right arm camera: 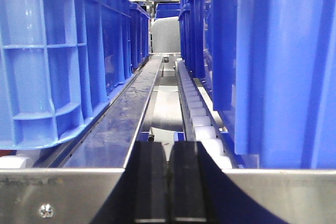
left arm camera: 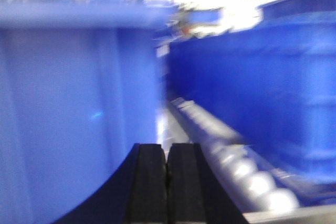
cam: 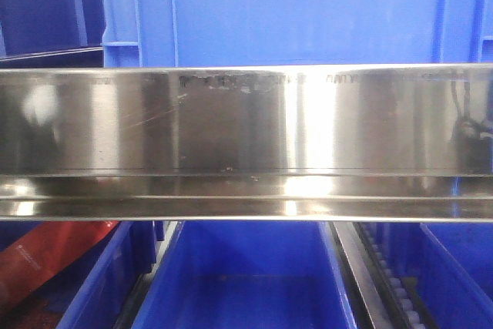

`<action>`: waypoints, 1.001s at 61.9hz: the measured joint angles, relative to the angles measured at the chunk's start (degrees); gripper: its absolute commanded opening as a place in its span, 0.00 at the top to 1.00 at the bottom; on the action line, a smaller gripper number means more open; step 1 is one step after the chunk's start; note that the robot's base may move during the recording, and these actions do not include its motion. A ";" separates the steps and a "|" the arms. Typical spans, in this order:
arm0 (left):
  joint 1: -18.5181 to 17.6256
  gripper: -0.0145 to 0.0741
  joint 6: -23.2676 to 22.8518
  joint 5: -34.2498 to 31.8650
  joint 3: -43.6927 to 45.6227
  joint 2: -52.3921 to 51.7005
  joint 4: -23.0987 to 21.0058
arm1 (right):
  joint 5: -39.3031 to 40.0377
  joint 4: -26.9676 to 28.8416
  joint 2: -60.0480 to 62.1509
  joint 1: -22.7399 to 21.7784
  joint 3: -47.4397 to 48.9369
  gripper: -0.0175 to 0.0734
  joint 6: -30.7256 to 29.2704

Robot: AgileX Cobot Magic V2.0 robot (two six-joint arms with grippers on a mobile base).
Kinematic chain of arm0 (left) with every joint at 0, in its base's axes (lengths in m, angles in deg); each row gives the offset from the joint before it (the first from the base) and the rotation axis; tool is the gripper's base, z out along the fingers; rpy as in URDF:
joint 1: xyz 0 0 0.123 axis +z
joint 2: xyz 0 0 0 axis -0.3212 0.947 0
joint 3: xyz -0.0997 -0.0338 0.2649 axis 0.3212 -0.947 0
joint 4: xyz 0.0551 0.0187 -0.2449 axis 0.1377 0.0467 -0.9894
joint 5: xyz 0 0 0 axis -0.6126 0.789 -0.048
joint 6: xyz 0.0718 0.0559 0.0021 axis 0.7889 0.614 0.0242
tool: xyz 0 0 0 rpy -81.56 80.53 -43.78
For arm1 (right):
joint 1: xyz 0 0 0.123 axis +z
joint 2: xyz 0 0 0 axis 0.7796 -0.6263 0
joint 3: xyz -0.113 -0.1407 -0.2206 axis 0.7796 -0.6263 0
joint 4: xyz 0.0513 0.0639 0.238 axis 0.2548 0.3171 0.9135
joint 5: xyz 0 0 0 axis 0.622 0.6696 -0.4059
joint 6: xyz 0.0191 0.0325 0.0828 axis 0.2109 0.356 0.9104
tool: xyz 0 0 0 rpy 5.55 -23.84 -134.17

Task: Place cylindrical capacitor in blue bin on shelf

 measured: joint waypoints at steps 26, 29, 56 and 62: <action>8.03 0.96 -3.85 6.11 -5.34 -9.66 3.92 | -0.11 0.00 0.00 0.00 -0.03 0.99 0.00; 8.03 0.96 -3.85 6.23 -5.34 -9.66 3.92 | -0.11 0.00 0.00 0.00 -0.03 0.99 0.00; 4.78 0.96 -3.85 6.23 -5.37 -9.69 3.92 | -0.11 0.00 0.00 0.00 -0.03 0.99 0.00; 4.78 0.96 -3.85 6.23 -5.37 -9.69 3.92 | -0.11 0.00 0.00 0.00 -0.03 0.99 0.00</action>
